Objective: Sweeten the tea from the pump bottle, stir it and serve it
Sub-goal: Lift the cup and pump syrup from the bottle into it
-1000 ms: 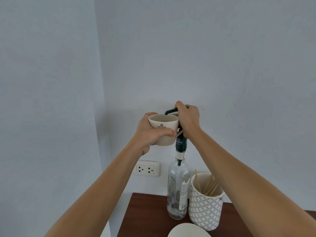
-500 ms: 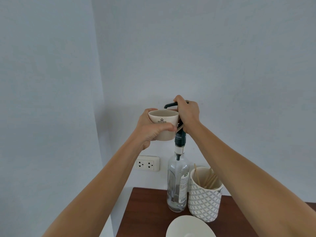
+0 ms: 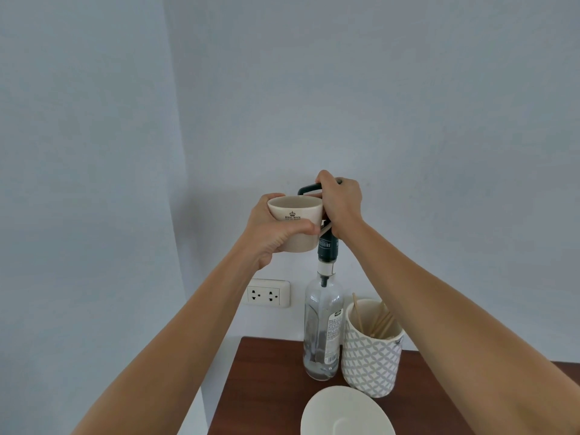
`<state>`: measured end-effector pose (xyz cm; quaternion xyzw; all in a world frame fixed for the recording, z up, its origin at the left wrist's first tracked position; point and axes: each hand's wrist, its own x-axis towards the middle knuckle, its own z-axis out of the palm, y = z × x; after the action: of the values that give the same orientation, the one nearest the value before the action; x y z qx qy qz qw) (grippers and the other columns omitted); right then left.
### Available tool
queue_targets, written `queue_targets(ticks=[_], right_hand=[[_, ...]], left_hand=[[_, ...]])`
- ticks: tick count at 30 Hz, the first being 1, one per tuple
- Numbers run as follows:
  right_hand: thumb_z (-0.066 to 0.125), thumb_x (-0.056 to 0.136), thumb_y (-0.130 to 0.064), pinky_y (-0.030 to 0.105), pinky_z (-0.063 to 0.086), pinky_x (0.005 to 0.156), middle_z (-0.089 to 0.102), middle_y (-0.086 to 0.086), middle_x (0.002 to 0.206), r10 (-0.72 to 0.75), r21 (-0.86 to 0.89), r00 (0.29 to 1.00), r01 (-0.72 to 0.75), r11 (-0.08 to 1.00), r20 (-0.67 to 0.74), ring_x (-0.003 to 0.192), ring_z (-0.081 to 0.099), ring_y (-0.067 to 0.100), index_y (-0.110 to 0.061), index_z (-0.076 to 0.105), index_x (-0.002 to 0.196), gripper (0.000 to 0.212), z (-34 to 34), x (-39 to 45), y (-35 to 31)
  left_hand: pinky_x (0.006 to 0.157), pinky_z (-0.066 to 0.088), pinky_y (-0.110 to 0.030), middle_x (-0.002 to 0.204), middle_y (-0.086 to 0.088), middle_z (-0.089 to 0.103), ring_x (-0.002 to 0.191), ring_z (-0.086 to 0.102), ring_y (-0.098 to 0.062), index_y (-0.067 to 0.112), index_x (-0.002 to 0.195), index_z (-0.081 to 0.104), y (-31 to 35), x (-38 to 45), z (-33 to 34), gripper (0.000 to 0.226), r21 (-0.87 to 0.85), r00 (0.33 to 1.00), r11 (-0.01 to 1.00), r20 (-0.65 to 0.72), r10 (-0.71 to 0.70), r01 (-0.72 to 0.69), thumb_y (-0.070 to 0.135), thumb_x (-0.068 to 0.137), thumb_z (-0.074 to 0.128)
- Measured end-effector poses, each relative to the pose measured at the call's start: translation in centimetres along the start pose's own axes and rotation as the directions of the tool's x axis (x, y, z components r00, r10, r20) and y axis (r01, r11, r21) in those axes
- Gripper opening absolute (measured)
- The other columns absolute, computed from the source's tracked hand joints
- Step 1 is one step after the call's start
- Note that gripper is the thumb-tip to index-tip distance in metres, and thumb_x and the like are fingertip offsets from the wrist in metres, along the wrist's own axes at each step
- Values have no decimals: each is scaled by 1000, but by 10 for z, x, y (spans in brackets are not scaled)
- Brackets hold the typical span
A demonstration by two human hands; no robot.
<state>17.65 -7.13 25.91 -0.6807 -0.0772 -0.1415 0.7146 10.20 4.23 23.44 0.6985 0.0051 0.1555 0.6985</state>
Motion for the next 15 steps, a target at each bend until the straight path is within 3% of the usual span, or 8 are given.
queue_targets(ticks=[4,7,10,12,15], right_hand=[[59,79,-35,24,45,47,78,7,74,53,-8,997,-53,999,50,55,59,21,-11,57,66,27,-3,-2,-4],[62,84,-47,27,46,50,71,-1,62,55,-57,988,-47,997,147,52,57,19,-14,58,66,37,-12,-4,-14],[52,89,-65,35,55,67,72,4,89,21,-158,964,22,987,267,68,64,18,-10,64,88,56,-29,-8,-18],[44,91,-68,40,56,83,75,8,102,-6,-199,968,57,978,249,84,70,22,-9,64,106,64,-45,-14,-13],[47,97,-54,39,56,89,75,0,99,-99,-260,987,128,957,124,94,71,19,-16,64,107,42,-81,-29,4]], left_hand=[[72,59,-38,100,4,66,86,64,-14,20,125,53,1,-2,1,92,0,1000,1000,-3,7,-7,11,40,86],[76,59,-40,102,4,66,87,64,-14,20,125,52,2,-3,0,92,4,1000,1000,-8,29,-29,12,40,87],[75,59,-39,103,4,65,89,63,-14,21,122,53,-1,-6,0,90,1,999,999,-17,33,-33,13,40,88],[73,59,-37,100,6,64,87,62,-12,24,117,53,-5,-8,0,85,-16,999,999,-28,31,-32,10,41,89],[72,58,-36,101,7,64,89,62,-11,26,117,53,-14,-14,-3,88,-30,999,999,-37,24,-25,9,40,91]])
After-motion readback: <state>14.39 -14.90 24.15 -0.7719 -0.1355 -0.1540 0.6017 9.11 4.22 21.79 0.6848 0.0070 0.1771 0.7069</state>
